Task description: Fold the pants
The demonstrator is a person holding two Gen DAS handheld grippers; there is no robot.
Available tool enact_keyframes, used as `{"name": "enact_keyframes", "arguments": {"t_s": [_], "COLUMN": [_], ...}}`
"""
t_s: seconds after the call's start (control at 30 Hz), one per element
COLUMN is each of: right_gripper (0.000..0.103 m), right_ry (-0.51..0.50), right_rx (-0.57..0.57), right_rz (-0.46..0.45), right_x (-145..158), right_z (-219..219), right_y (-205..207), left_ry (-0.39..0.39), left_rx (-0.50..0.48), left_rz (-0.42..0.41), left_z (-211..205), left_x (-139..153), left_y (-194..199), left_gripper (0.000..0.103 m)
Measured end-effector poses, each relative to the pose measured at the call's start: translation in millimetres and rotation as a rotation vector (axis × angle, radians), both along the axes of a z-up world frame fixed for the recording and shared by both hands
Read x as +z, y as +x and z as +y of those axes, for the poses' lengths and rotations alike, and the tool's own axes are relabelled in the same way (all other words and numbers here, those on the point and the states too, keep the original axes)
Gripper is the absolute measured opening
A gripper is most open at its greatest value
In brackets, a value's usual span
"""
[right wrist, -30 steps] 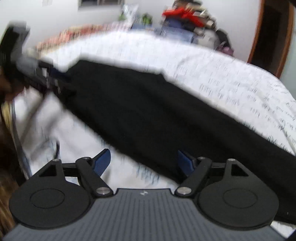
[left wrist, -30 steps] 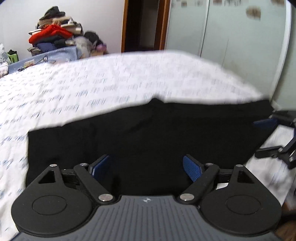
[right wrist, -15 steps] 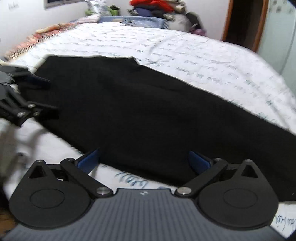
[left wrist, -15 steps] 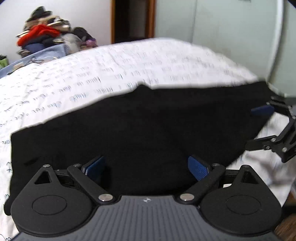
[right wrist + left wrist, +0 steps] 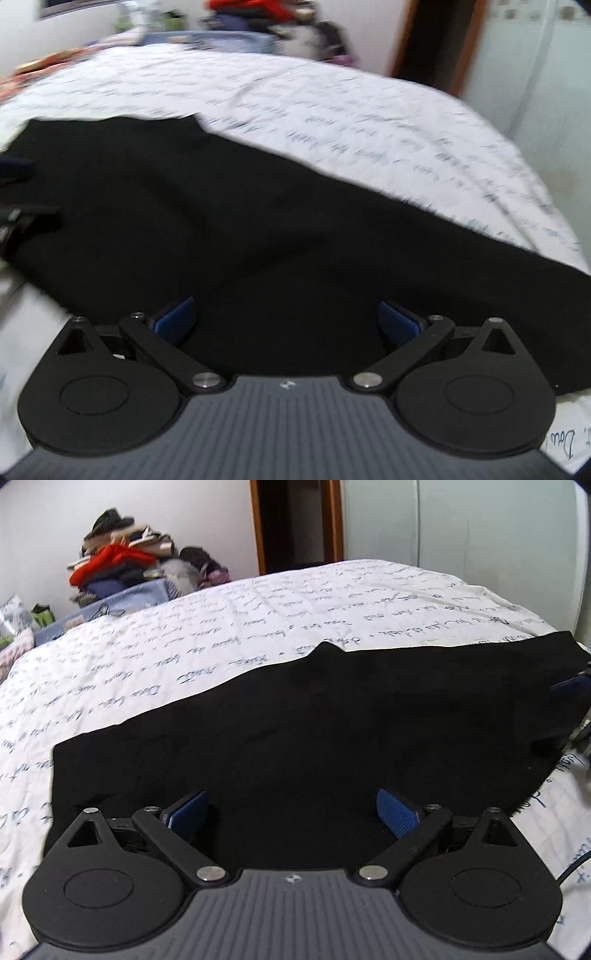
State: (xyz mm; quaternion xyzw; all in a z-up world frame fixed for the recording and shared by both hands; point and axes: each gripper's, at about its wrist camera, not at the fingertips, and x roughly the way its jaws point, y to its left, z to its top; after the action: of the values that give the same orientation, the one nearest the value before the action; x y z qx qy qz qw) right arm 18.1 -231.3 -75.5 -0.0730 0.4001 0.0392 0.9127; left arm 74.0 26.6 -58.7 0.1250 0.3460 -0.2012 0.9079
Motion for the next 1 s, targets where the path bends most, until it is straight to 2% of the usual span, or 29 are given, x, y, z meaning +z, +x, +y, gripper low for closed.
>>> {"name": "enact_keyframes", "arguments": {"t_s": [0.07,0.17,0.2,0.27,0.33,0.4,0.47,0.53,0.6,0.67,0.7,0.77,0.8,0.87,0.9,0.93,1.0], "right_gripper": [0.103,0.103,0.103,0.103,0.103,0.103,0.103,0.103,0.103,0.103,0.103,0.103,0.103,0.103,0.103,0.103,0.103], "right_ry": [0.066,0.070,0.059,0.034,0.043,0.013,-0.013,0.001,0.014,0.038,0.053,0.037,0.019,-0.022,-0.009,-0.009,-0.020], "right_rx": [-0.043,-0.188,-0.245,-0.328,-0.320,-0.281,-0.232,-0.204,-0.225,-0.238,-0.247,-0.259,-0.248,-0.241,-0.231,-0.215,-0.165], "right_rz": [-0.017,-0.140,-0.141,-0.063,0.016,-0.015,0.002,0.021,-0.039,-0.131,-0.146,-0.114,-0.085,0.015,-0.011,-0.020,-0.016], "right_x": [20,37,36,23,4,2,6,13,30,40,42,35,27,5,1,1,9], "right_z": [-21,-61,-74,-96,-105,-99,-96,-102,-109,-120,-126,-134,-136,-136,-138,-138,-140], "right_y": [-1,-1,5,18,19,3,-22,-35,-46,-41,-34,-7,5,24,20,15,5], "left_ry": [-0.006,-0.067,-0.090,-0.123,-0.082,0.024,0.064,0.081,0.015,-0.083,-0.133,-0.210,-0.210,-0.105,-0.094,-0.108,-0.144], "left_rx": [-0.003,-0.046,-0.065,-0.139,-0.224,-0.266,-0.298,-0.330,-0.327,-0.323,-0.325,-0.335,-0.335,-0.294,-0.284,-0.295,-0.320], "left_rz": [-0.019,-0.064,-0.065,-0.047,0.018,0.062,-0.039,-0.079,-0.083,-0.033,0.003,0.060,0.088,0.136,0.100,0.063,0.060], "left_z": [-5,-33,-47,-77,-108,-132,-138,-144,-151,-162,-171,-187,-196,-211,-211,-211,-217], "left_x": [10,18,22,19,6,-13,-15,-5,9,17,18,13,5,-11,-12,-9,-1], "left_y": [5,15,19,24,27,19,1,-3,3,12,19,29,36,38,32,27,29], "left_gripper": [0.099,0.099,0.099,0.099,0.099,0.099,0.099,0.099,0.099,0.099,0.099,0.099,0.099,0.099,0.099,0.099,0.099]}}
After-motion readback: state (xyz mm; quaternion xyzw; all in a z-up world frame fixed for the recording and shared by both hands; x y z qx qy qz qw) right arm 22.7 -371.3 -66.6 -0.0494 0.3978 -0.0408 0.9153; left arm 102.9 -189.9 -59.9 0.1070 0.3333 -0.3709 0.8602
